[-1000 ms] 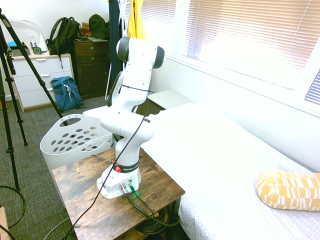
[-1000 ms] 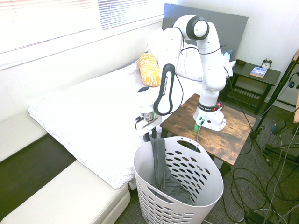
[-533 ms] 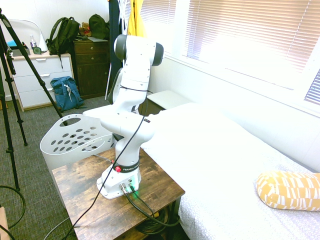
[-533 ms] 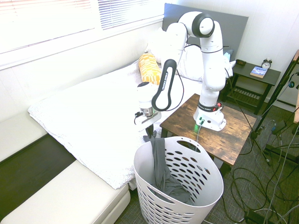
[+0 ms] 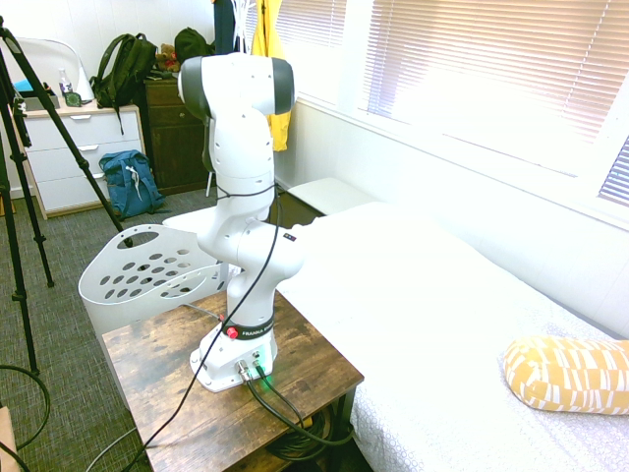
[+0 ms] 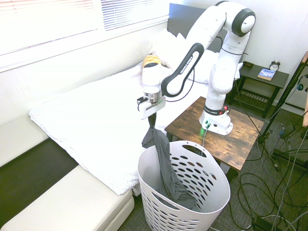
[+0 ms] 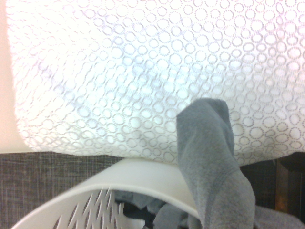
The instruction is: Put my clothes in the laundry bag
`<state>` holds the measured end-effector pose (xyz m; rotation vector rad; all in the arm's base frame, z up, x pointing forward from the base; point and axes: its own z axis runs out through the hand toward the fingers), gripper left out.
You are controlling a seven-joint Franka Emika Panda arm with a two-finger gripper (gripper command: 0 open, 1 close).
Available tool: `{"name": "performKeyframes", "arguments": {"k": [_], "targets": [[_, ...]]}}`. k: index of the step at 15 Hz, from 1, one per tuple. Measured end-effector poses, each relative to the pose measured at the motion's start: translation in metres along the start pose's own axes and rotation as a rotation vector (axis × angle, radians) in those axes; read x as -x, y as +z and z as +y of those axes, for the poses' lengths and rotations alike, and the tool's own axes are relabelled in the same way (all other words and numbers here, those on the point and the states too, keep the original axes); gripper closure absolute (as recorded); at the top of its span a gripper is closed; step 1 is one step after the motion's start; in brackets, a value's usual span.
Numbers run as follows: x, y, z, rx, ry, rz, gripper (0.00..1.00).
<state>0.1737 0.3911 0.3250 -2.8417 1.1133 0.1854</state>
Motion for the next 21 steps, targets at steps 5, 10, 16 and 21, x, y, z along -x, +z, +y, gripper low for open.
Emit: {"name": "performKeyframes", "arguments": {"k": [5, 10, 16, 21], "targets": [[0.205, -0.106, 0.136, -0.056, -0.19, 0.075, 1.0], [0.248, -0.095, 0.175, -0.044, -0.257, 0.12, 0.0], [0.255, -0.05, 0.165, 0.039, -0.284, 0.124, 0.0], [0.237, -0.057, 0.146, 0.037, -0.259, 0.11, 0.0]]}}
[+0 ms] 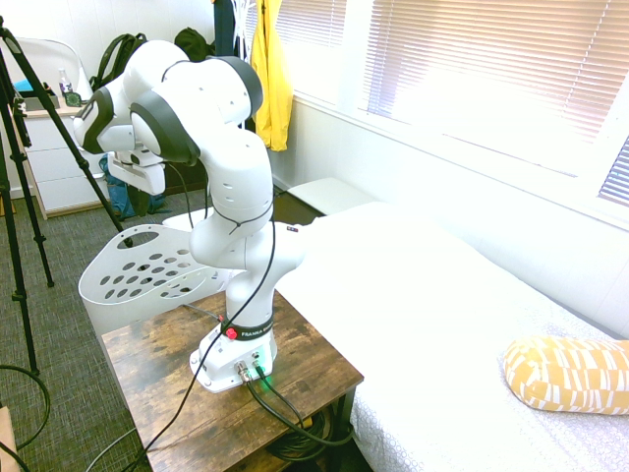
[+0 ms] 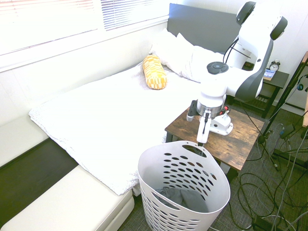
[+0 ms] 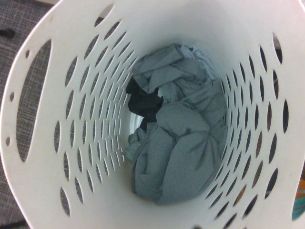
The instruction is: Put my clothes in the laundry bag
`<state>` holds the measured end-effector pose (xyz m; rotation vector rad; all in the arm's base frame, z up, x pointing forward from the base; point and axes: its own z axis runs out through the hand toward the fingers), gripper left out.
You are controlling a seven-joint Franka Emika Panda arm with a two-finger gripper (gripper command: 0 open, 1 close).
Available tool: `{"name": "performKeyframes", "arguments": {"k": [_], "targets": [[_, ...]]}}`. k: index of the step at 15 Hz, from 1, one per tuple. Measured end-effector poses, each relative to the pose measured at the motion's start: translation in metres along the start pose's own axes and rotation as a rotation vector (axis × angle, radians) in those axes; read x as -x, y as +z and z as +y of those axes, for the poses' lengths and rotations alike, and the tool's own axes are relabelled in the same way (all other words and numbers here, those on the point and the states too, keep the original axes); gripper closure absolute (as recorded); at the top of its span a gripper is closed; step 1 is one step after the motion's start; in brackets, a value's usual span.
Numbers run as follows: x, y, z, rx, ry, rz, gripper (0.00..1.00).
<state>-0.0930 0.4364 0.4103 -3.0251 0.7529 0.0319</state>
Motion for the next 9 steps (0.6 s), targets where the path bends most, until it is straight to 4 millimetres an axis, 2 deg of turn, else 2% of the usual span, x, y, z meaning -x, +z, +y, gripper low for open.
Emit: {"name": "performKeyframes", "arguments": {"k": [2, 4, 7, 9], "targets": [[-0.031, -0.005, -0.013, -0.006, 0.026, -0.008, 0.0], [-0.082, -0.011, -0.027, -0.018, 0.068, -0.001, 0.0], [-0.192, -0.013, -0.044, -0.016, 0.171, 0.019, 0.0], [-0.275, -0.007, -0.036, 0.004, 0.238, 0.03, 0.0]]}}
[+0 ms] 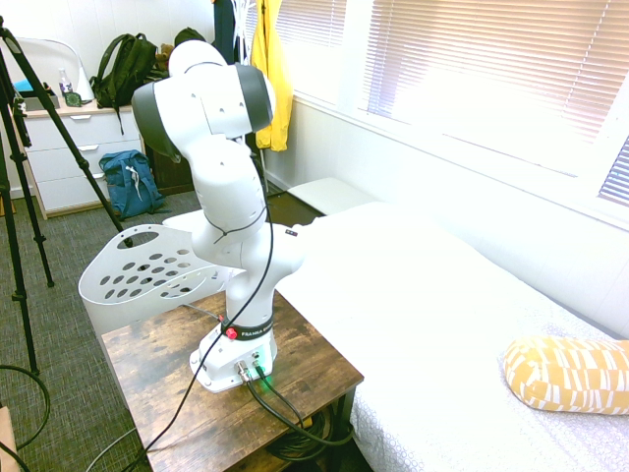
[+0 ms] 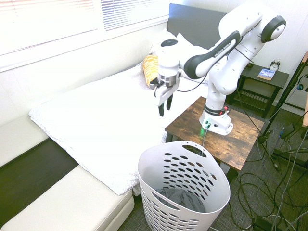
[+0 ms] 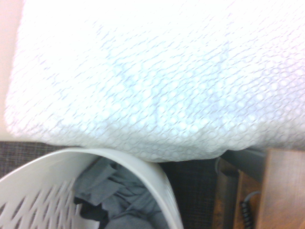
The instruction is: Put my clothes in the laundry bag
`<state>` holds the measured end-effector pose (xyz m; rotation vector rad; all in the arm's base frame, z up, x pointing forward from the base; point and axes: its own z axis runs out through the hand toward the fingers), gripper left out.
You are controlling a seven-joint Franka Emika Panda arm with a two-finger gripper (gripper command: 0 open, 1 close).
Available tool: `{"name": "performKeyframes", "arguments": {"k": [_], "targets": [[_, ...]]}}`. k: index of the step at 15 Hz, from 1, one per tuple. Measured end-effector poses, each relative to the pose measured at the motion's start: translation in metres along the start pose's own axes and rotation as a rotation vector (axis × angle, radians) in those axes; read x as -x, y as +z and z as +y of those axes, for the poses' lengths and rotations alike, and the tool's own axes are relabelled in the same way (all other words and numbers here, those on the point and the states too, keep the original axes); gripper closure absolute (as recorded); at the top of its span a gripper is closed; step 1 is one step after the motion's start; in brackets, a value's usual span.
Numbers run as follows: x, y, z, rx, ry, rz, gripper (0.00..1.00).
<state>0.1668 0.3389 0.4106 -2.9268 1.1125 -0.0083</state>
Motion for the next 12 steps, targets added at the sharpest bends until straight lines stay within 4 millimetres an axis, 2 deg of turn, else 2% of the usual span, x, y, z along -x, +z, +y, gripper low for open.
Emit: {"name": "performKeyframes", "arguments": {"k": [3, 4, 6, 8, 12], "targets": [[-0.114, 0.012, 0.009, 0.026, 0.091, 0.016, 0.0], [-0.143, 0.015, 0.017, 0.03, 0.115, 0.02, 0.0], [-0.186, 0.021, 0.033, 0.032, 0.153, 0.019, 0.0], [-0.203, 0.019, 0.036, 0.026, 0.165, 0.022, 0.0], [-0.195, 0.022, 0.032, 0.026, 0.155, 0.014, 0.0]]}}
